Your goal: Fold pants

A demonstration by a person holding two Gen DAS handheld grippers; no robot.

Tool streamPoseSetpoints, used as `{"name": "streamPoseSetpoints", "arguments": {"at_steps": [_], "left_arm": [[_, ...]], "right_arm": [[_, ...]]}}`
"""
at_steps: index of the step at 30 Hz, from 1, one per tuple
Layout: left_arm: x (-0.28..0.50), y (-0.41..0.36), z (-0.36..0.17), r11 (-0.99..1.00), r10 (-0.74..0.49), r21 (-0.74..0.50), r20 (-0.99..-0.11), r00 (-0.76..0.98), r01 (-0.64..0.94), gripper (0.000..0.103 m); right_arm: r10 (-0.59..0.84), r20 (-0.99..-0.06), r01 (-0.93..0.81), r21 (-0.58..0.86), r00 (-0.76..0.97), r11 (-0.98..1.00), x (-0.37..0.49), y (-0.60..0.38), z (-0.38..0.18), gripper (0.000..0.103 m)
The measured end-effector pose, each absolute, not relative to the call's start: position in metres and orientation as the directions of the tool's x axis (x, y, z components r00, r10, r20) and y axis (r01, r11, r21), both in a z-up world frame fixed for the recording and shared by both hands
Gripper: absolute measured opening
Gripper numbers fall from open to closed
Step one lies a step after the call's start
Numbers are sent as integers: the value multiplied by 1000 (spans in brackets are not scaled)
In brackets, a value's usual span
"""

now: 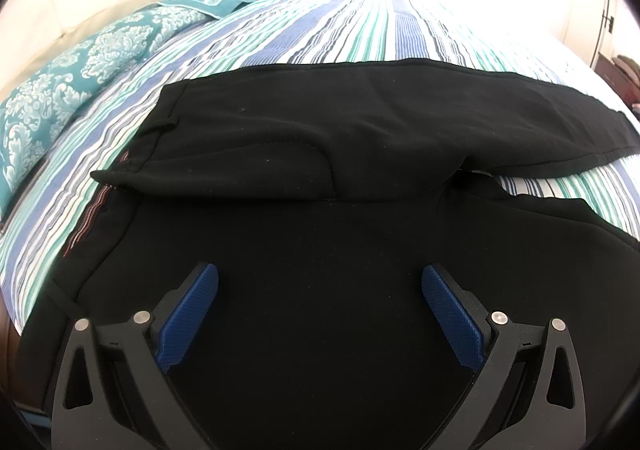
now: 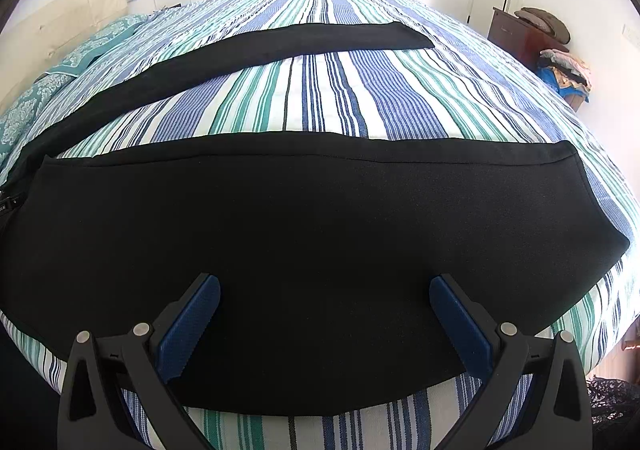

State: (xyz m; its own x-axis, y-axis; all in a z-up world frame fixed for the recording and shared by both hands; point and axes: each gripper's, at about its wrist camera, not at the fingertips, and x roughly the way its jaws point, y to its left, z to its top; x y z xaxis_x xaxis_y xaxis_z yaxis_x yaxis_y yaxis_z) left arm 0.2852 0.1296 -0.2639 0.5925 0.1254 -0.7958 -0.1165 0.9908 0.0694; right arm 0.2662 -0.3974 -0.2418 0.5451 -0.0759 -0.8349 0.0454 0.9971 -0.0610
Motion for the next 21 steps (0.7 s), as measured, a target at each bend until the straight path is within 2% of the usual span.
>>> {"name": "streamPoseSetpoints", "arguments": {"at_steps": [21], "left_arm": [[285,130,-265,991,125,69,-795,593,-117,103]], "right_arm": [[-75,-830,44,-61,553,997,267,-398,-240,103]]}}
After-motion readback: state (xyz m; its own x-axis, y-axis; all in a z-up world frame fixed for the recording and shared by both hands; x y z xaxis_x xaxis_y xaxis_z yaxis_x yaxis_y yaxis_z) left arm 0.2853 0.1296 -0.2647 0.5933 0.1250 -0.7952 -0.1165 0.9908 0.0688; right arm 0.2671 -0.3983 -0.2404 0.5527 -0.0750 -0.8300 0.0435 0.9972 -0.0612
